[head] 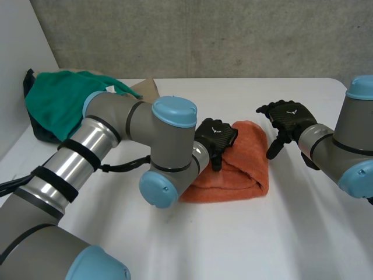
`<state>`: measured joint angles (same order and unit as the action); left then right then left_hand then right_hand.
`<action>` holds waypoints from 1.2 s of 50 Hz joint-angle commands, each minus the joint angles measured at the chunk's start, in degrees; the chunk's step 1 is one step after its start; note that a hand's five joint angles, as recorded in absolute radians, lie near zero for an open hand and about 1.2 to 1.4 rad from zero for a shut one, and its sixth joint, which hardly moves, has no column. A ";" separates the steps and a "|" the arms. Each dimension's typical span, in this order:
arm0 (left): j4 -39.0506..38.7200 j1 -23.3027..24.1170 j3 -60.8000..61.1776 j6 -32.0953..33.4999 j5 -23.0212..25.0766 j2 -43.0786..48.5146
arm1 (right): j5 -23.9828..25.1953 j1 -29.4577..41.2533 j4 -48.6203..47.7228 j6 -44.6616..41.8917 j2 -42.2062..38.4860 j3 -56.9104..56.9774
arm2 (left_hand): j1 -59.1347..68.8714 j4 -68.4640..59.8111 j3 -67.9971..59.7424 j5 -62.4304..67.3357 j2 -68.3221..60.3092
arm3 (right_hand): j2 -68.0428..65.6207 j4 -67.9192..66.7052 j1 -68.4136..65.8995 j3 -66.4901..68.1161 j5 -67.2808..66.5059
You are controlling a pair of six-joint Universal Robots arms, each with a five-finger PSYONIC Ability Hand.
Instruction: Fold the laundry.
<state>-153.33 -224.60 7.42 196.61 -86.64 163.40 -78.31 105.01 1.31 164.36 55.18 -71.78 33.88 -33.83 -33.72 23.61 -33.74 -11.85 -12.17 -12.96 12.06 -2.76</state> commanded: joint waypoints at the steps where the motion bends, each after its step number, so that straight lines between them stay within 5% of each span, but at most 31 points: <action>1: 1.19 0.74 -5.57 4.82 -0.72 2.97 | 0.52 0.01 0.62 -0.01 0.71 -0.20 | 7.43 -7.48 -7.59 7.70 -7.57 | 1.85 2.17 2.96 -2.06 2.76; 13: 2.07 4.17 -10.85 17.48 -7.31 7.02 | 0.70 -0.69 0.80 0.08 1.77 -0.20 | 46.11 -46.15 -46.27 46.37 -46.24 | 1.85 2.17 2.96 -2.06 2.76; 18: -2.06 4.52 -11.03 18.11 -15.74 7.20 | 0.70 -0.69 1.06 0.17 2.30 -0.20 | 46.12 -46.17 -46.28 46.39 -46.26 | 1.85 2.17 2.96 -2.06 2.76; 24: 0.11 3.82 -4.37 13.02 -19.88 0.90 | 0.78 -1.21 1.15 0.17 3.17 -0.11 | 46.12 -46.17 -46.28 46.39 -46.26 | 1.85 2.17 2.96 -2.06 2.76; 39: -3.55 5.39 32.10 7.20 -20.67 -26.54 | 2.98 1.59 6.24 -1.41 3.35 -0.29 | 46.12 -46.17 -46.28 46.39 -46.26 | 1.85 2.17 2.96 -2.06 2.76; 50: -4.00 6.63 40.65 8.00 -22.52 -27.08 | 3.07 3.62 7.39 -3.44 3.44 -1.25 | 46.12 -46.17 -46.28 46.39 -46.26 | 1.85 2.17 2.96 -2.06 2.76; 52: -3.82 6.63 40.48 7.73 -23.40 -27.34 | 2.90 3.88 7.30 -3.44 3.53 -1.43 | 26.60 -26.65 -26.76 26.87 -26.74 | 1.85 2.17 2.96 -2.06 2.76; 55: -3.73 6.54 38.90 7.91 -24.62 -28.39 | 2.89 4.23 7.21 -2.91 3.79 -1.61 | -23.88 23.83 23.72 -23.61 23.74 | 1.85 2.17 2.96 -2.06 2.76; 60: -5.40 4.53 35.56 6.59 -23.93 -31.03 | 2.63 4.94 7.12 -0.45 4.32 -1.52 | -23.88 23.83 23.72 -23.61 23.74 | 1.85 2.17 2.96 -2.06 2.76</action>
<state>-157.37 -218.14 46.66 204.35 -110.74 135.01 -75.44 109.26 8.62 161.55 58.94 -73.31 11.59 -15.65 -16.21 6.23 -15.93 -11.85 -12.17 -12.96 12.06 -2.76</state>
